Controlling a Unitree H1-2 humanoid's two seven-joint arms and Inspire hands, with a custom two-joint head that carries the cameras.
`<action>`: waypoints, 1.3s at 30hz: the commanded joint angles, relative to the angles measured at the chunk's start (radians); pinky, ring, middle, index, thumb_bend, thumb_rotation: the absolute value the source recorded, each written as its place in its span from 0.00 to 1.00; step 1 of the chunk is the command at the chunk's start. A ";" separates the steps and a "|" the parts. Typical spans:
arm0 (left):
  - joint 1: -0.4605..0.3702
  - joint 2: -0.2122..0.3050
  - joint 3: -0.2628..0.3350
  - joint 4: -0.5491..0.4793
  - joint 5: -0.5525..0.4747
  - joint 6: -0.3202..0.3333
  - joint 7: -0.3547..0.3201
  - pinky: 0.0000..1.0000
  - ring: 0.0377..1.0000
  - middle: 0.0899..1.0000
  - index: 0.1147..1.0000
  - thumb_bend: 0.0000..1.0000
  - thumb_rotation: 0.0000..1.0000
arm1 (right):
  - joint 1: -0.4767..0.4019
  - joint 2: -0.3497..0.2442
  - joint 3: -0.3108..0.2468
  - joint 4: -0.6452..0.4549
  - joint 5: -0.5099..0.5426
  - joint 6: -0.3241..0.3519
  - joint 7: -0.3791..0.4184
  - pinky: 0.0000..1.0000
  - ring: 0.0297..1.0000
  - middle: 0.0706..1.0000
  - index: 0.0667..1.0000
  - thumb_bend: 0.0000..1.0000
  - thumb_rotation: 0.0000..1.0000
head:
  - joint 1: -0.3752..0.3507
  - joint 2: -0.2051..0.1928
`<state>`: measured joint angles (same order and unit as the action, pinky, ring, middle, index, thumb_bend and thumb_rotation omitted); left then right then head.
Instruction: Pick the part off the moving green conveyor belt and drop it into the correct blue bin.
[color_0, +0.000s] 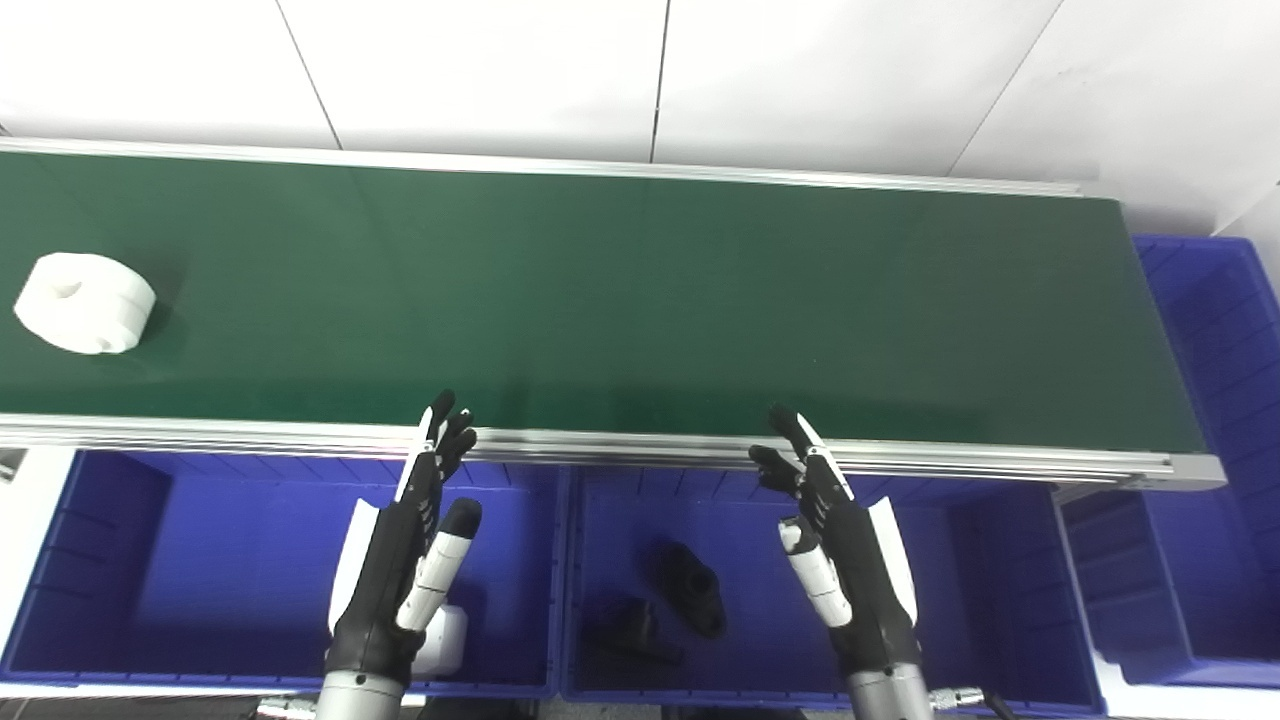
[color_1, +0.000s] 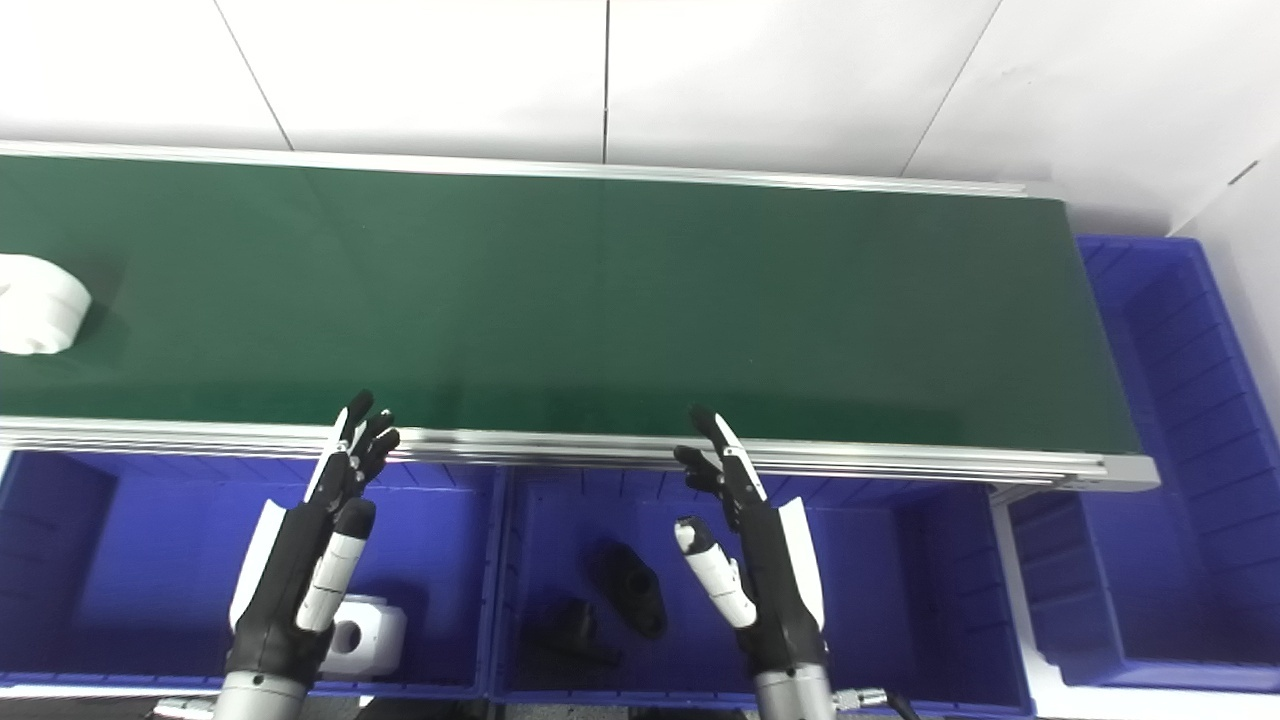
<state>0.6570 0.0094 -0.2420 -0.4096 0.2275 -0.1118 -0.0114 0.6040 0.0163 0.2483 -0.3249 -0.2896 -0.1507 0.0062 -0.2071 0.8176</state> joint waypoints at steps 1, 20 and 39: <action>0.011 -0.001 -0.003 -0.032 -0.008 -0.011 0.000 0.95 0.93 0.96 1.00 0.65 1.00 | -0.001 0.002 0.005 -0.032 0.008 0.006 0.001 0.79 0.82 0.92 0.91 0.82 1.00 | 0.001 0.001; 0.011 -0.006 -0.010 -0.020 0.005 -0.014 0.004 0.96 0.93 0.96 1.00 0.65 1.00 | -0.003 -0.006 0.001 -0.025 0.014 -0.002 0.003 0.79 0.82 0.93 0.92 0.81 1.00 | 0.053 -0.019; -0.022 -0.094 -0.086 0.166 0.061 -0.116 0.076 0.77 0.85 0.91 0.97 0.60 0.81 | -0.045 -0.121 -0.074 0.133 0.119 -0.100 0.009 0.83 0.88 0.99 0.97 0.88 1.00 | 0.405 -0.234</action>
<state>0.6359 -0.0691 -0.3171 -0.2372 0.2747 -0.1881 0.0468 0.5635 -0.0959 0.1813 -0.1803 -0.1813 -0.1757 0.0119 0.1992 0.5831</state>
